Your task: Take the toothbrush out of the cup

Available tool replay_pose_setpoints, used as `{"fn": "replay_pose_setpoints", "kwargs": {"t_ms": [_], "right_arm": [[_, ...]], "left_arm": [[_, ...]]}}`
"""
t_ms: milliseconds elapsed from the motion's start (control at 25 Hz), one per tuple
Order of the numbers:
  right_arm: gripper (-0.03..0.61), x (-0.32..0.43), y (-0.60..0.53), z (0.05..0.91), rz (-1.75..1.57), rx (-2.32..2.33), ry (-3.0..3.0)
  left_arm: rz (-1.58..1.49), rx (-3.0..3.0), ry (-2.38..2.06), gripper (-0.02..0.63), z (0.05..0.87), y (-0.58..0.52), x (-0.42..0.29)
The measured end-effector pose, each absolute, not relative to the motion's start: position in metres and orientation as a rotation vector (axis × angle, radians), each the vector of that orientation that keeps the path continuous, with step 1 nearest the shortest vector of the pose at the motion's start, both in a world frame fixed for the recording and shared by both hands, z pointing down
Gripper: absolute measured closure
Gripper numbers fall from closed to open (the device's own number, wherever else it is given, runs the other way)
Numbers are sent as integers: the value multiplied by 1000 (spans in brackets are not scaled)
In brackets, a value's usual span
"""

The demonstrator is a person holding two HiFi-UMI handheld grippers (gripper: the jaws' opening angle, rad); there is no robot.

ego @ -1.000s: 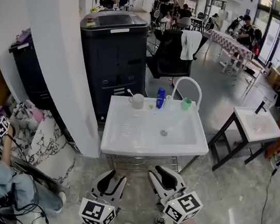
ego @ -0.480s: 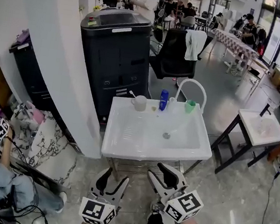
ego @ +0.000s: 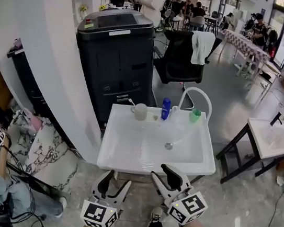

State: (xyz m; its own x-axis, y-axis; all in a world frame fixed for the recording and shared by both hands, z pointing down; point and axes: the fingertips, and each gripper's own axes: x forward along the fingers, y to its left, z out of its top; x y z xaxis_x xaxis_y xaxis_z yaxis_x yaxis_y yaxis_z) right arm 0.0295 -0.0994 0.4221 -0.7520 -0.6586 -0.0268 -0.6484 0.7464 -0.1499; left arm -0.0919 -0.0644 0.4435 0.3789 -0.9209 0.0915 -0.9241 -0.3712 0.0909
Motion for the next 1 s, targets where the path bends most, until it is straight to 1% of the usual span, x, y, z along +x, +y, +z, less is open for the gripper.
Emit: {"fn": "replay_pose_setpoints", "kwargs": {"t_ms": [640,1000], "right_arm": [[404,89,-240,422,-200,-955,2906],[405,104,-286,419,-203,-906,2901]], "left_arm": [[28,2423,-1795,351,446,-197,-36],[-59,2340,-1809,351,439,-246,-32]]}}
